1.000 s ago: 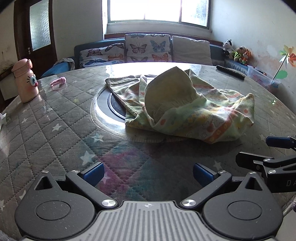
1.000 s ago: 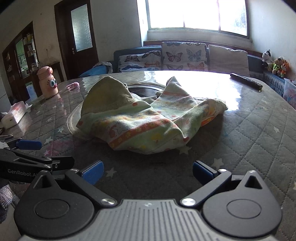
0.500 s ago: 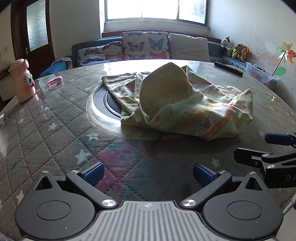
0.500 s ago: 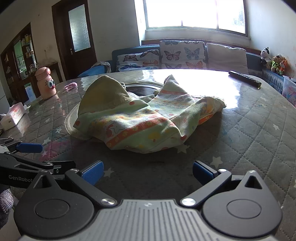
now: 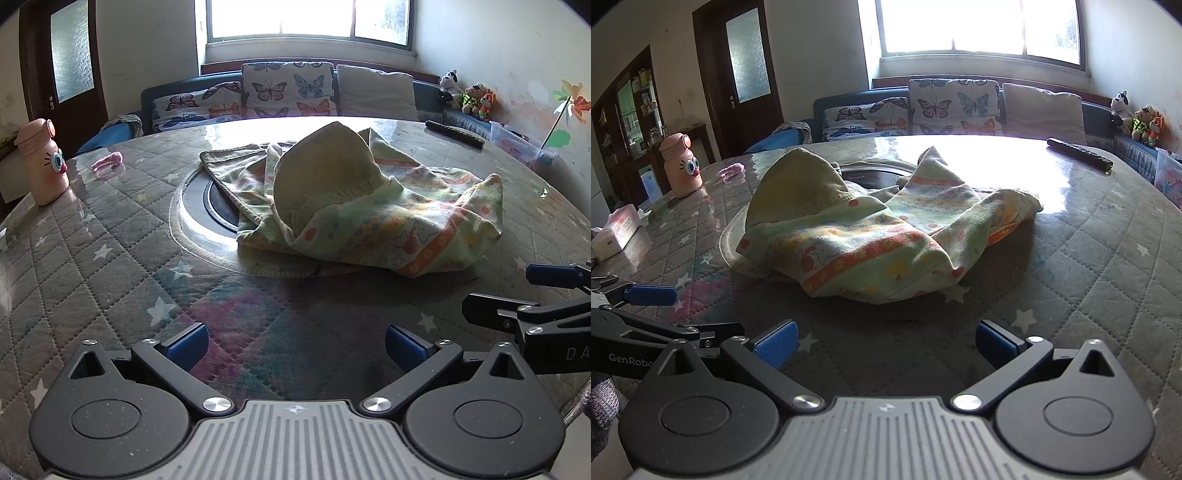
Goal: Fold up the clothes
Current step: 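Move both grippers toward the crumpled striped shirt on the table, then grasp the shirt hem with the left gripper while the right gripper grasps another hem edge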
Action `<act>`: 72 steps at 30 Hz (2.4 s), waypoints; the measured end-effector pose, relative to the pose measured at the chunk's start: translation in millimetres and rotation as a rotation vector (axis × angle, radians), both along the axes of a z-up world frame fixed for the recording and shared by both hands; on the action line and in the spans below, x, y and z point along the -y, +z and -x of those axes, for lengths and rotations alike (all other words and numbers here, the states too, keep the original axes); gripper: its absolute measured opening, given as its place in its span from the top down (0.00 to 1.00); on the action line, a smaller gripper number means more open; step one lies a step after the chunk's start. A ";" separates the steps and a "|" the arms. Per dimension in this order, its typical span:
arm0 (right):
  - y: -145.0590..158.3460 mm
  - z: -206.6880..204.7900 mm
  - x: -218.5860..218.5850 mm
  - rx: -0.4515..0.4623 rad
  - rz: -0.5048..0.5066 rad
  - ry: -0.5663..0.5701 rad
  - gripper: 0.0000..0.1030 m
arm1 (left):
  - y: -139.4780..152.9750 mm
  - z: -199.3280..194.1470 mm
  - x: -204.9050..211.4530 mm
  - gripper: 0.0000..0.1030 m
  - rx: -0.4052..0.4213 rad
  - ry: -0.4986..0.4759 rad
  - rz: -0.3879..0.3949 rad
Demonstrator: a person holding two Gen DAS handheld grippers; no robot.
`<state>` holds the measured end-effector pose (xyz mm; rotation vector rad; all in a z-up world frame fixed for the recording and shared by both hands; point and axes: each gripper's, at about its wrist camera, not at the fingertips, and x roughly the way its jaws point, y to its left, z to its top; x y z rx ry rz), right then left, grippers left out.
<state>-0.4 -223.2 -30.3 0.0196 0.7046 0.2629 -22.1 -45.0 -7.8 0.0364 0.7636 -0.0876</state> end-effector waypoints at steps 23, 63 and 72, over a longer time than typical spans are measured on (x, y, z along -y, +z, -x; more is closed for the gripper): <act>1.8 -9.1 -4.8 -0.002 0.010 0.016 0.00 | 4.9 -8.8 0.5 0.00 0.007 -0.007 -0.009; 23.3 -78.6 -16.8 -0.008 -0.005 0.024 0.00 | 27.2 -66.3 -17.9 0.00 0.012 0.024 -0.027; 37.4 -79.9 -13.3 0.002 -0.007 0.024 0.00 | 32.2 -80.7 -21.0 0.00 0.009 0.029 -0.021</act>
